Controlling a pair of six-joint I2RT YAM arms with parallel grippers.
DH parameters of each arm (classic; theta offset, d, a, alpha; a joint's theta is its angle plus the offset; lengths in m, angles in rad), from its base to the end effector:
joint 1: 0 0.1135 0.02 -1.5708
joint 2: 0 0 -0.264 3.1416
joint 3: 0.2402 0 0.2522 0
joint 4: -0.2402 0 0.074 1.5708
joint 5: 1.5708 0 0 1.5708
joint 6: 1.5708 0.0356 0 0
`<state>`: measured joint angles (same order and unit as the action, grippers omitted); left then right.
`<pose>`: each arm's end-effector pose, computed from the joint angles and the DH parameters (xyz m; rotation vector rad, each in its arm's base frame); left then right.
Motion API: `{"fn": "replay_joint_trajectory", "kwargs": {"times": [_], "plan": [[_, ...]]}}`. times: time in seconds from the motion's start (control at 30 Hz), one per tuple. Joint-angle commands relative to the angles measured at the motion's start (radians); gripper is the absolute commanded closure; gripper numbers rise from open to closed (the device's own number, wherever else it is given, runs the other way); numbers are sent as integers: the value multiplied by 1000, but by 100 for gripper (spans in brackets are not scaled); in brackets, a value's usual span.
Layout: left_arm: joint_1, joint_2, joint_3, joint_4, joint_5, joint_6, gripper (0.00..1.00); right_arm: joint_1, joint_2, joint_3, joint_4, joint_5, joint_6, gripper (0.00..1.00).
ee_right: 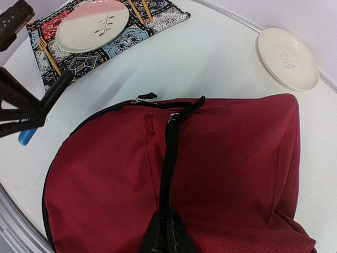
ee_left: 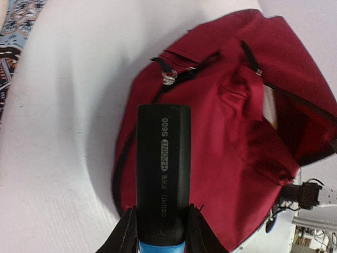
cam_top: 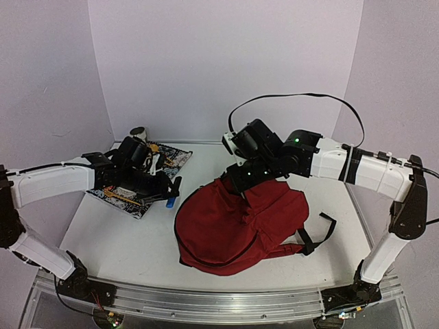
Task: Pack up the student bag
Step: Place the pen in the lower front pocket of the bag.
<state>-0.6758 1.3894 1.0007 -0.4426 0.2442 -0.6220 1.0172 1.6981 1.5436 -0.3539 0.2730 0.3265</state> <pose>0.2247 -0.1912 0.2557 0.1908 2.5593 -0.8510 0.2181 0.3347 0.3442 -0.5507 2.0306 0.5415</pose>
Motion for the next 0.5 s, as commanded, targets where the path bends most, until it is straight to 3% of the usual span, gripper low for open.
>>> {"fn": "replay_joint_trajectory", "kwargs": {"times": [0.0,0.17,0.47], "plan": [[-61,-79,-72,175,92,-124,100,18,-49,10,72,-33,7,100],[-87,-123,-173,371,178,-228,100,18,-52,12,76,-42,6,100],[-192,-30,-177,575,215,-307,100,18,-67,-4,98,-57,16,100]]}}
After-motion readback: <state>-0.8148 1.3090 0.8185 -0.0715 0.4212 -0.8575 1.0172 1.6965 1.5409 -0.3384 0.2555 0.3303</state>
